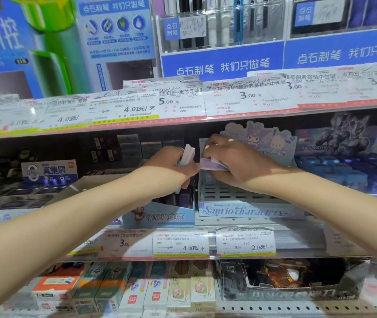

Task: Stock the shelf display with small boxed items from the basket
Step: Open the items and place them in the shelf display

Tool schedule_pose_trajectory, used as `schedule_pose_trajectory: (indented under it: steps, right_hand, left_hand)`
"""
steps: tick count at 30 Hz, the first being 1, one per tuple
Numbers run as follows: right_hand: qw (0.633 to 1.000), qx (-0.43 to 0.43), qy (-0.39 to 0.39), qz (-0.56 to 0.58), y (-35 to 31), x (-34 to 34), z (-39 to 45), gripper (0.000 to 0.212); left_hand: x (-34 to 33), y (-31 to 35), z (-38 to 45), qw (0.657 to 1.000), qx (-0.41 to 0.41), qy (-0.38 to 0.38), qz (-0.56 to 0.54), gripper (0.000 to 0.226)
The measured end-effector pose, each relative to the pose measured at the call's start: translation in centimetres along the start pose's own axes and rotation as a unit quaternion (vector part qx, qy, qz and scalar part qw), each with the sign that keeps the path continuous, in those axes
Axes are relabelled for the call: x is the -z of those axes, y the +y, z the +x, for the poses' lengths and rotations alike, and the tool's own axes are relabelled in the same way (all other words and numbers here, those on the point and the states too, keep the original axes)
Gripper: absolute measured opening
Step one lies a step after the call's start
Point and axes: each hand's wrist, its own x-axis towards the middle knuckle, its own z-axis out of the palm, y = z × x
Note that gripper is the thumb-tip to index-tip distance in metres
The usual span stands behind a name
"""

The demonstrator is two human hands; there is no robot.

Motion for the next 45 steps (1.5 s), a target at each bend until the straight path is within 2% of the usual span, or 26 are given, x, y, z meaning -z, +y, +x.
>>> schedule_pose_trajectory:
  steps: [3, 7, 9, 11, 15, 17, 19, 22, 25, 29, 31, 33, 35, 37, 39, 40, 42, 45]
  right_hand:
    - [0.999, 0.027, 0.005, 0.041, -0.6, 0.6, -0.2, 0.026]
    - [0.996, -0.022, -0.027, 0.087, -1.3, 1.1, -0.4, 0.042]
    - [0.991, -0.046, -0.048, 0.115, -1.4, 1.2, -0.5, 0.044]
    - [0.980, -0.058, -0.070, 0.178, -1.2, 1.2, -0.6, 0.041]
    - [0.944, -0.105, -0.097, 0.298, -0.5, 1.6, -1.0, 0.020]
    - [0.936, -0.141, -0.081, 0.313, 0.3, 1.6, -1.4, 0.013]
    - [0.926, -0.174, -0.033, 0.334, 1.0, 1.3, -1.7, 0.007]
    - [0.871, -0.241, 0.032, 0.427, 1.5, 1.2, -1.7, 0.011]
    - [0.826, -0.264, 0.025, 0.498, 0.9, 1.3, -1.6, 0.013]
    - [0.806, -0.275, 0.057, 0.522, 0.4, 1.4, -1.1, 0.014]
    - [0.800, -0.278, 0.093, 0.523, 0.6, 1.9, -1.0, 0.010]
    - [0.818, -0.277, 0.113, 0.492, 1.0, 2.6, -1.3, 0.013]
    - [0.854, -0.272, 0.104, 0.432, 1.1, 3.2, -1.6, 0.018]
    - [0.879, -0.258, 0.090, 0.392, 1.0, 3.4, -1.7, 0.021]
    - [0.904, -0.240, 0.070, 0.346, 1.0, 3.5, -1.5, 0.018]
    - [0.921, -0.231, 0.059, 0.307, 1.1, 3.4, -1.4, 0.016]
    - [0.953, -0.206, 0.039, 0.217, 1.2, 3.2, -1.3, 0.014]
    - [0.972, -0.173, 0.032, 0.157, 1.4, 2.7, -1.3, 0.016]
  left_hand:
    - [-0.1, 0.1, 0.2, 0.997, 0.010, -0.012, -0.071, 0.050]
    - [0.4, 0.4, 0.3, 0.988, 0.021, -0.051, -0.142, 0.024]
    - [0.7, 0.5, 0.3, 0.987, 0.020, -0.054, -0.153, 0.019]
    - [0.9, 0.4, 0.3, 0.985, 0.023, -0.058, -0.160, 0.018]
    - [1.3, 0.2, 0.1, 0.986, 0.038, -0.065, -0.149, 0.022]
    - [1.6, -0.2, 0.1, 0.985, 0.044, -0.051, -0.157, 0.026]
    - [1.8, -0.5, 0.1, 0.983, 0.044, -0.040, -0.171, 0.025]
    - [1.8, -0.8, 0.0, 0.983, 0.036, -0.025, -0.179, 0.023]
    - [1.3, -0.6, 0.1, 0.986, 0.020, -0.006, -0.165, 0.021]
    - [0.5, 0.2, 0.1, 0.990, -0.010, 0.015, -0.142, 0.025]
    - [0.6, 0.6, 0.0, 0.993, -0.029, 0.022, -0.116, 0.019]
    - [0.8, 0.9, -0.4, 0.998, -0.054, 0.018, -0.038, 0.012]
    - [1.2, 0.9, -0.8, 0.988, -0.115, -0.021, 0.097, 0.016]
    - [1.0, 1.0, -1.5, 0.950, -0.170, -0.087, 0.247, 0.014]
    - [0.5, 1.2, -1.9, 0.897, -0.221, -0.143, 0.355, 0.008]
    - [0.1, 1.2, -1.8, 0.873, -0.246, -0.158, 0.391, 0.006]
    - [-0.4, 1.2, -1.6, 0.845, -0.248, -0.178, 0.439, 0.024]
    - [-0.8, 1.4, -1.4, 0.838, -0.238, -0.194, 0.452, 0.041]
